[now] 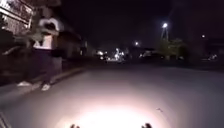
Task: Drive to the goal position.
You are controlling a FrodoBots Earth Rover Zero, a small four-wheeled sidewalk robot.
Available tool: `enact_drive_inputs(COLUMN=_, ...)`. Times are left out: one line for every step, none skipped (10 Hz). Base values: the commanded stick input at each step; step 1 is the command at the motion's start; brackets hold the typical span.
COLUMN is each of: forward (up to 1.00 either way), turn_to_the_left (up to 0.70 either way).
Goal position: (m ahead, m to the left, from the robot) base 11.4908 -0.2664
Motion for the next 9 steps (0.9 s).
enact_drive_inputs(forward=0.39, turn_to_the_left=0.0)
enact_drive_inputs(forward=0.58, turn_to_the_left=0.0)
enact_drive_inputs(forward=0.7, turn_to_the_left=0.0)
enact_drive_inputs(forward=0.7, turn_to_the_left=0.0)
enact_drive_inputs(forward=0.7, turn_to_the_left=0.0)
enact_drive_inputs(forward=0.5, turn_to_the_left=0.0)
enact_drive_inputs(forward=0.26, turn_to_the_left=0.0)
enact_drive_inputs(forward=0.02, turn_to_the_left=0.0)
enact_drive_inputs(forward=0.7, turn_to_the_left=0.0)
